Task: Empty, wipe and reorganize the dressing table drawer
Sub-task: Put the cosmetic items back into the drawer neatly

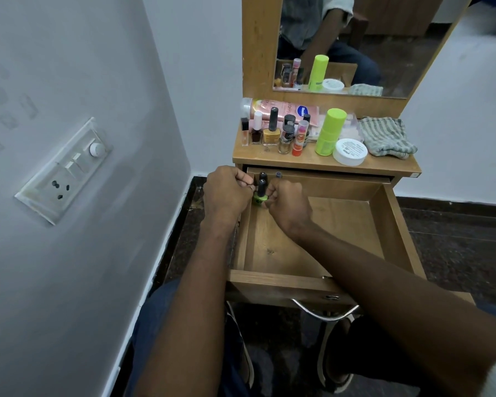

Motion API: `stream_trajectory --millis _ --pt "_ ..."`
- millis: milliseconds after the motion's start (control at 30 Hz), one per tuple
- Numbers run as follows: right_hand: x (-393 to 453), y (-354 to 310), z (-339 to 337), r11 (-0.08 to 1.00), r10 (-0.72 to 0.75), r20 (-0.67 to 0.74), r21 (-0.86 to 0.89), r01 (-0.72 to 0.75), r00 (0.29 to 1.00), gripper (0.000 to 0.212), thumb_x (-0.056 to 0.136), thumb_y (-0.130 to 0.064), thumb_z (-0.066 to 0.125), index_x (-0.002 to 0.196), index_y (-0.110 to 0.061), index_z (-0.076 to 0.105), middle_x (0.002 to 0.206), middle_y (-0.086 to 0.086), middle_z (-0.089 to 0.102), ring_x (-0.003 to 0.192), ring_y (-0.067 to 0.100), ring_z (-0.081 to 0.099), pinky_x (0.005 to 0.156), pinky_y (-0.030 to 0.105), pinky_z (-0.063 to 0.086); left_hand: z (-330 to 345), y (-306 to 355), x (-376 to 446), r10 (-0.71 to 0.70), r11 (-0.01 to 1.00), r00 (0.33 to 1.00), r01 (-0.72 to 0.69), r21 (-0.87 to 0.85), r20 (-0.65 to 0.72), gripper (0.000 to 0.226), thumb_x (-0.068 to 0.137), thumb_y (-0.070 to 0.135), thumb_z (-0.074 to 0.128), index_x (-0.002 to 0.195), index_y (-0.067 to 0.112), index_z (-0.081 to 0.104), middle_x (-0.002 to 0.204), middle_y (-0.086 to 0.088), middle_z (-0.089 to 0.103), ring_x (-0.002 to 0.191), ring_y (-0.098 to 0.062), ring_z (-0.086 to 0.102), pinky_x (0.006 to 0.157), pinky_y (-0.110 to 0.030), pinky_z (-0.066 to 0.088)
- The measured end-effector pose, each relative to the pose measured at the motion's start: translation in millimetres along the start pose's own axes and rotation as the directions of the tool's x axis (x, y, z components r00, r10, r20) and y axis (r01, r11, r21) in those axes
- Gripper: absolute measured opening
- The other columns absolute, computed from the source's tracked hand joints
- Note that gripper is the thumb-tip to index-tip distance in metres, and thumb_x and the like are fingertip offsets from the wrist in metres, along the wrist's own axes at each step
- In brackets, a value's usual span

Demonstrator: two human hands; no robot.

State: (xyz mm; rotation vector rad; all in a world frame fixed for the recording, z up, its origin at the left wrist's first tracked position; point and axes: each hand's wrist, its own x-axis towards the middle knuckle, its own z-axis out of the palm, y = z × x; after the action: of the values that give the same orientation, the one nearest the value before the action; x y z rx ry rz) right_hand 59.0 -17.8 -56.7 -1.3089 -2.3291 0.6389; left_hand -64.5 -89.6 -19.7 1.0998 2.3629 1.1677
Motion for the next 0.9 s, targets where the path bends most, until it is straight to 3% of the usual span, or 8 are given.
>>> stream_trajectory --millis 100,233,400,533,600,700,800,900 --pt "1 -1 0 1.0 0.0 -0.007 -0.008 0.0 1.0 0.023 0.085 -0.006 0.079 0.086 -0.024 0.064 0.082 -0.003 0.067 0.081 0.017 0.068 0.07 0.044 0.062 -1 1 -1 0.008 1.0 1.0 -0.008 0.003 0.001 0.009 0.087 0.015 0.087 0.092 0.021 0.083 0.079 0.013 0.071 0.069 0.003 0.062 0.069 -0.013 0.049" --pt "0 0 -1 1.0 -0.015 -0.005 0.006 0.015 1.0 0.024 0.086 -0.005 0.078 0.085 -0.025 0.064 0.08 -0.004 0.068 0.08 0.016 0.069 0.07 0.044 0.063 -3 2 -3 0.021 1.0 1.0 -0.021 0.004 0.01 0.01 0.088 0.014 0.086 0.091 0.023 0.083 0.086 0.008 0.077 0.077 -0.002 0.068 0.083 -0.029 0.062" --pt "0 -2 -10 0.998 -0.063 -0.064 0.007 0.064 0.996 0.021 0.079 -0.015 0.085 0.081 -0.026 0.066 0.073 -0.007 0.068 0.072 0.015 0.069 0.065 0.043 0.062 -8 10 -4 0.041 0.997 0.999 -0.042 0.059 0.012 0.018 0.088 0.013 0.081 0.085 0.03 0.079 0.08 0.013 0.075 0.078 -0.005 0.07 0.079 -0.036 0.064" --pt "-5 -16 -33 0.99 -0.138 -0.224 -0.028 0.135 0.965 0.017 0.081 -0.035 0.083 0.078 -0.024 0.07 0.068 -0.01 0.067 0.066 0.013 0.066 0.061 0.039 0.059 -16 27 -2 0.107 0.992 0.994 -0.104 0.077 -0.031 0.018 0.091 0.013 0.074 0.085 0.029 0.08 0.077 0.016 0.072 0.071 -0.002 0.065 0.066 -0.026 0.057" --pt "-5 -27 -50 0.976 -0.215 -0.347 -0.052 0.21 0.913 0.013 0.083 -0.032 0.079 0.079 -0.022 0.072 0.071 -0.009 0.068 0.067 0.014 0.064 0.06 0.04 0.058 -18 36 -1 0.145 0.988 0.987 -0.142 0.053 -0.074 0.013 0.092 0.017 0.075 0.088 0.028 0.081 0.073 0.017 0.068 0.068 0.0 0.063 0.058 -0.019 0.047" --pt "5 -44 -73 0.949 -0.307 -0.489 -0.088 0.304 0.817 0.01 0.085 -0.029 0.069 0.082 -0.019 0.07 0.076 -0.005 0.066 0.072 0.015 0.061 0.061 0.038 0.054 -19 43 0 0.19 0.982 0.971 -0.191 0.007 -0.143 0.007 0.093 0.023 0.077 0.095 0.029 0.081 0.079 0.016 0.071 0.073 -0.003 0.067 0.061 -0.018 0.048" --pt "25 -56 -91 0.937 -0.341 -0.558 -0.141 0.319 0.757 0.016 0.082 -0.028 0.065 0.094 -0.019 0.07 0.09 -0.003 0.068 0.088 0.018 0.06 0.072 0.034 0.049 -19 47 0 0.197 0.977 0.96 -0.208 -0.036 -0.197 0.009 0.093 0.023 0.077 0.097 0.03 0.081 0.085 0.016 0.074 0.076 -0.004 0.068 0.063 -0.015 0.046" --pt "48 -63 -107 0.939 -0.343 -0.514 -0.208 0.274 0.786 0.029 0.077 -0.029 0.068 0.104 -0.019 0.072 0.105 -0.002 0.07 0.108 0.025 0.055 0.087 0.037 0.042 -18 48 0 0.193 0.976 0.957 -0.21 -0.053 -0.218 0.007 0.093 0.028 0.078 0.099 0.03 0.081 0.084 0.018 0.071 0.075 -0.003 0.066 0.062 -0.012 0.041"
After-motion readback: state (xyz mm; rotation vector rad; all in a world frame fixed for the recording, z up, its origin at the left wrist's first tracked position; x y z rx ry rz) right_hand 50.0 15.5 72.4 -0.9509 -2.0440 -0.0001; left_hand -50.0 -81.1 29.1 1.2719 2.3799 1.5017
